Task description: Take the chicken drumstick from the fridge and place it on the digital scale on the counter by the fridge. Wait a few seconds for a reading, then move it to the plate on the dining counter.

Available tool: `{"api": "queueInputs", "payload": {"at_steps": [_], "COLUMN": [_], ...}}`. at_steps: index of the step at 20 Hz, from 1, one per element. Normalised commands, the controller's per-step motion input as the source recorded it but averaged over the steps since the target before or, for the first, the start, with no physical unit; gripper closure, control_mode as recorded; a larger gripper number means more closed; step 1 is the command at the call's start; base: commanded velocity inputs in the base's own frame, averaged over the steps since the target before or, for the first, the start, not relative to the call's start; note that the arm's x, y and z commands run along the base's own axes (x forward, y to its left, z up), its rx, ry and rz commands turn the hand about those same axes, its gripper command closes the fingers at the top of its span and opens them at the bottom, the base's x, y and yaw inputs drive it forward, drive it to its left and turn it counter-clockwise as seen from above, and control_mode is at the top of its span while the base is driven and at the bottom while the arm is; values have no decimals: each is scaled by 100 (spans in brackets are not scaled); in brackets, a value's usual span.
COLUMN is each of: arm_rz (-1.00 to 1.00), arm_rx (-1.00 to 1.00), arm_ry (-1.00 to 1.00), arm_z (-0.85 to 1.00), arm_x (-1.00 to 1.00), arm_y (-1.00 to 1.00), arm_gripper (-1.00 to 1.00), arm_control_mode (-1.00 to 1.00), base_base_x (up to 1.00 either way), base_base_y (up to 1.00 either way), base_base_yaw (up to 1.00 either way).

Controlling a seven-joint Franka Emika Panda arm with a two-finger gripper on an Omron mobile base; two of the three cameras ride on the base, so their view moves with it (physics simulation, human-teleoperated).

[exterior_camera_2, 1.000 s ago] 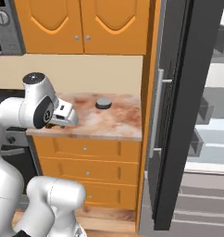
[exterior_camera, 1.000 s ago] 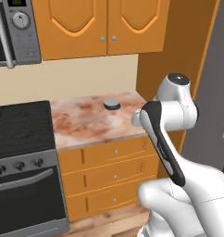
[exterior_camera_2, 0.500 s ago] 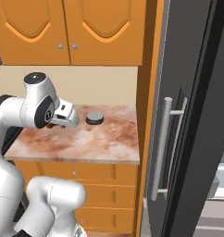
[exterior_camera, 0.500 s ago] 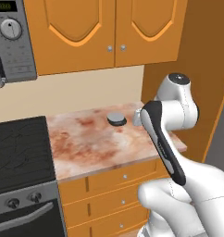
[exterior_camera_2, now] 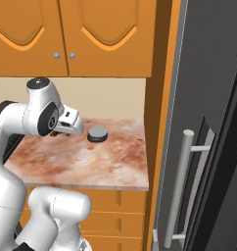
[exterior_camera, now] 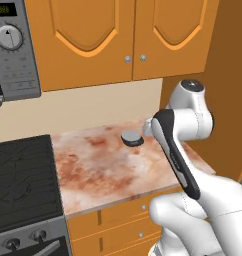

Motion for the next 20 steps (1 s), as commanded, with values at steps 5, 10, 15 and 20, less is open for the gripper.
{"api": "queueInputs", "payload": {"at_steps": [5, 10, 15, 20], "arm_rz": [0, 0, 0, 0], "arm_rx": [-7, -2, 0, 0], "arm_ry": [-2, -5, 0, 3], "arm_z": [-67, -44, -16, 0], "arm_x": [27, 70, 98, 96], "arm_y": [-3, 0, 0, 0], "arm_gripper": [100, 100, 100, 100], "arm_control_mode": [-100, -100, -100, -100], "base_base_x": [0, 0, 0, 0], "base_base_y": [0, 0, 0, 0], "base_base_yaw": [0, 0, 0, 0]}}
